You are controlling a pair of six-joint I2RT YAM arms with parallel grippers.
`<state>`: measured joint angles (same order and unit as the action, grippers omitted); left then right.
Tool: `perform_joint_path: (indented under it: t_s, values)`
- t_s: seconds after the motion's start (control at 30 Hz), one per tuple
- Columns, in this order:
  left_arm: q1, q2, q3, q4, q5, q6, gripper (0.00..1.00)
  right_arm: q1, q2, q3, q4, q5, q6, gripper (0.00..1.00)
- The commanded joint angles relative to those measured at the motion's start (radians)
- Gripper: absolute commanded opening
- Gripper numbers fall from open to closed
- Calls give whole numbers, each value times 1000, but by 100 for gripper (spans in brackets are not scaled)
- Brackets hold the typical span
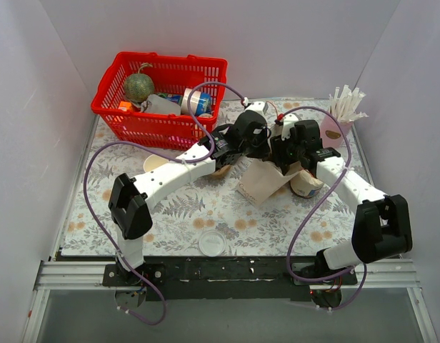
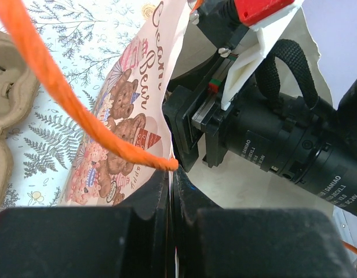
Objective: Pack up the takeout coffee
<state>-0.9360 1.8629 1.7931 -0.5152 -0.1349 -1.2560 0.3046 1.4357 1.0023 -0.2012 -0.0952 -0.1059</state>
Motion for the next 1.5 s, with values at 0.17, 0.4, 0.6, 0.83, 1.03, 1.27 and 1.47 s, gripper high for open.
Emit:
perform_joint_path:
  t_s: [0.17, 0.4, 0.6, 0.83, 1.03, 1.27, 1.47]
  values:
    - [-26, -16, -17, 70, 15, -37, 0, 31, 100, -41, -63, 78, 60, 59]
    - [-26, 1, -14, 60, -28, -39, 0, 56, 146, -47, -81, 156, 75, 55]
    - [-26, 10, -9, 55, -38, -40, 0, 59, 160, -51, -103, 204, 98, 47]
    - [-26, 5, -14, 44, -68, -42, 0, 62, 163, -45, -112, 218, 100, 28]
    - [-26, -4, -27, 43, -81, -43, 0, 62, 117, -24, -107, 186, 123, 3]
    - [-26, -13, -44, 40, -104, -45, 0, 62, 23, 12, -99, 120, 143, 1]
    - [-24, -22, -55, 26, -127, -54, 0, 62, -84, 19, -89, 103, 167, 1]
